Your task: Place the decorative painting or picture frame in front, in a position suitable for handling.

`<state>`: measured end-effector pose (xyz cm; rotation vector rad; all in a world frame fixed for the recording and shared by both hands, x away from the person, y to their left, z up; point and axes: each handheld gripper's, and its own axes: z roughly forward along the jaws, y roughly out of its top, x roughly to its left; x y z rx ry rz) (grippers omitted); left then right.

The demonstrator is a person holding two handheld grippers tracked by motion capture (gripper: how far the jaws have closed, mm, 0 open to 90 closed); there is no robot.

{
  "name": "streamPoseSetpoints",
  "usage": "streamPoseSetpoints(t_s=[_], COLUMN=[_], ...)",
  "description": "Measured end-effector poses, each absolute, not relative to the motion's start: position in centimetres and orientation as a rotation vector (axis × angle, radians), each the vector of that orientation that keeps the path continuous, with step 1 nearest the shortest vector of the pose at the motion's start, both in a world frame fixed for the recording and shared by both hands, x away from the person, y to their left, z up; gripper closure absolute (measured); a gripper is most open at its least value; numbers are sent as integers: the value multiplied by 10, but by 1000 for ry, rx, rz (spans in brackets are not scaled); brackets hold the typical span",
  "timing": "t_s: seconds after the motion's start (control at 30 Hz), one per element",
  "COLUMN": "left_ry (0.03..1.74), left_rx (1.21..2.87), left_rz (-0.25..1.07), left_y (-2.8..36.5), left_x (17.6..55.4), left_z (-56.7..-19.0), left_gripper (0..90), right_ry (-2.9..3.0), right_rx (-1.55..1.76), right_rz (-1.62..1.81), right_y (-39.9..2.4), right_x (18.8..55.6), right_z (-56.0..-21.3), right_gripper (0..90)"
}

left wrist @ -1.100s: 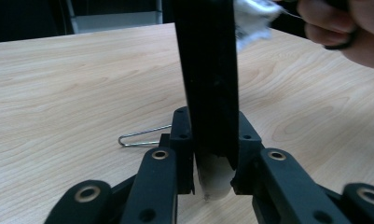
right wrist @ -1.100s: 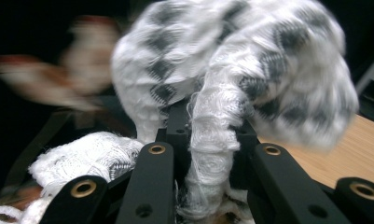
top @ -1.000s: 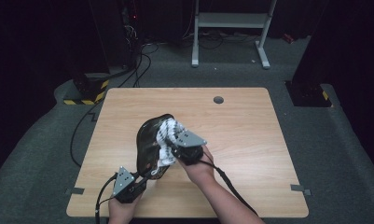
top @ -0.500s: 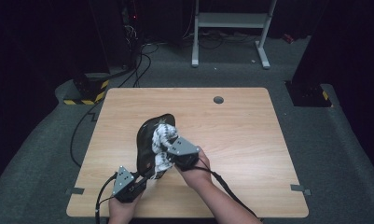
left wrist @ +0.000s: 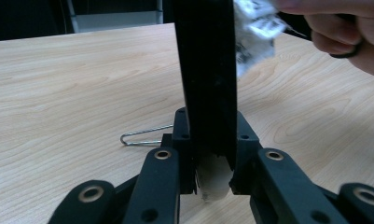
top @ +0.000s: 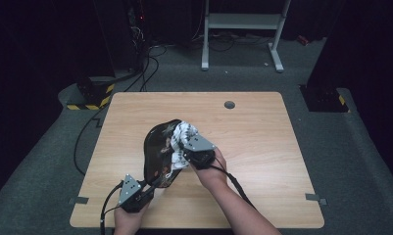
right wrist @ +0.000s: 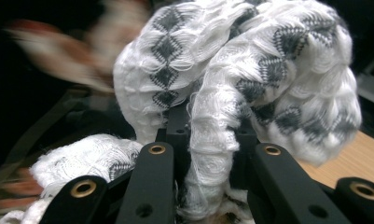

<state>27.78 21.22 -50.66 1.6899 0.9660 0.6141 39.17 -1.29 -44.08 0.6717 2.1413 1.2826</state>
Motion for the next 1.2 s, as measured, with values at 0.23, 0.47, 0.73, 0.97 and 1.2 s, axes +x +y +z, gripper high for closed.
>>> streamPoseSetpoints(t_s=[0.23,0.47,0.73,0.97,1.2], left_ry=[965,968,969,967,965], left_rx=[1691,1690,1691,1691,1693], left_rz=[614,608,607,610,615], left_y=[212,212,212,211,211], left_x=[278,278,279,279,278], left_z=[-507,-506,-506,-506,-506], left_gripper=[771,771,770,769,769], right_ry=[2173,2183,2154,2123,2108], right_rx=[487,383,508,669,762], right_rz=[1390,1426,1378,1288,1226], right_y=[8,21,6,-14,-26], right_x=[347,328,358,397,418], right_z=[-432,-426,-432,-439,-446], right_gripper=[765,765,764,764,767])
